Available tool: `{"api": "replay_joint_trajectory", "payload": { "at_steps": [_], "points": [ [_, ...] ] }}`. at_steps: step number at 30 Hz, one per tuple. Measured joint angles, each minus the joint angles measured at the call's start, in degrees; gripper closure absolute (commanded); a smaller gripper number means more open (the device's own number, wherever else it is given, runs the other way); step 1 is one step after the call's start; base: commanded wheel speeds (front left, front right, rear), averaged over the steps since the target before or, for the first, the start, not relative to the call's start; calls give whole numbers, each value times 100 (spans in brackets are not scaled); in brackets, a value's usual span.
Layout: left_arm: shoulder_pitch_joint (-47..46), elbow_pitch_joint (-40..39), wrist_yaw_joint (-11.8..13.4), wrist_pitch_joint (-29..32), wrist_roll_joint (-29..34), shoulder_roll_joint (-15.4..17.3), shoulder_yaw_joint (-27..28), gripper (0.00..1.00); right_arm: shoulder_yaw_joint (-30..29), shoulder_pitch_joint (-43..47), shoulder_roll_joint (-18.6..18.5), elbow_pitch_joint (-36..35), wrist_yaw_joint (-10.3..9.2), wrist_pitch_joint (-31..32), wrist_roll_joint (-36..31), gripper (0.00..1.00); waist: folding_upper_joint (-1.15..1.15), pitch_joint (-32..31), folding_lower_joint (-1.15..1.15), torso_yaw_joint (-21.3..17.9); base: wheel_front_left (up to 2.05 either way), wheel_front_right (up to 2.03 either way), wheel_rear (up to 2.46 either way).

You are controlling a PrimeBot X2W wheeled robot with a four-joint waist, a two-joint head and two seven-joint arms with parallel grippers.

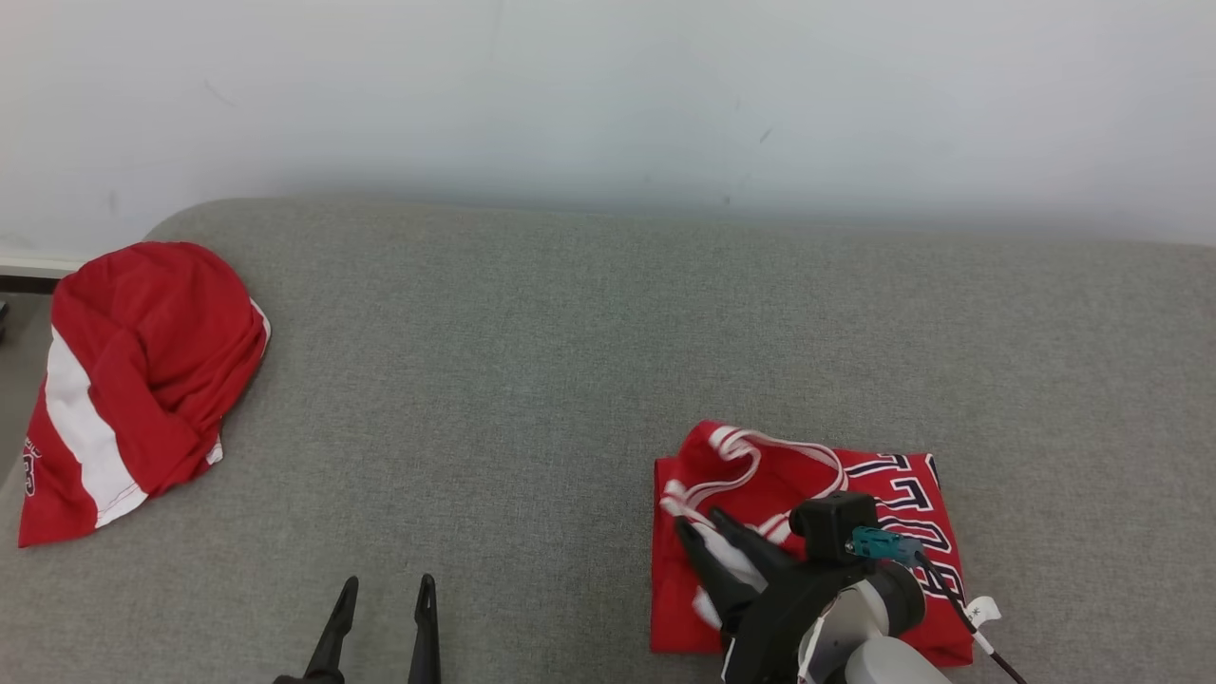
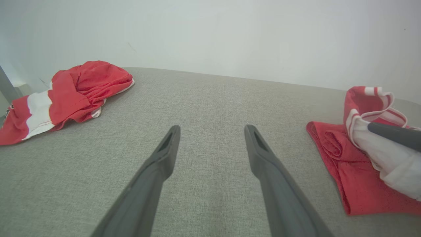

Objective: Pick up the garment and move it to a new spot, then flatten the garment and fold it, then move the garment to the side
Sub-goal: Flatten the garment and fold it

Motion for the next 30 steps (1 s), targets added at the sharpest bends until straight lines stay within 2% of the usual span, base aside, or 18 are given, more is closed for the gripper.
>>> {"api": "replay_joint_trajectory", "payload": {
  "at_steps": [6,13,19,25,30],
  "points": [
    [34,-3,36,0,0,0,137,0,26,-150,-44,-80,1,-552,73,0,0,-44,0,-59,0,0,0],
    [115,-15,32,0,7,0,230,0,-387,-3,-506,-887,1,-917,152,0,-1,-92,0,-257,0,0,0],
    [130,-34,33,0,7,-1,248,0,-902,676,-891,-1474,1,-583,112,0,0,-118,0,-353,0,0,0],
    [130,-42,31,0,9,0,252,0,-866,996,-884,-1816,1,-177,119,0,0,-84,0,-357,0,0,0],
    [127,-24,-4,0,40,0,229,0,-668,1004,-761,-1830,1,83,103,0,0,-81,0,-275,0,0,0]
  ]
}}
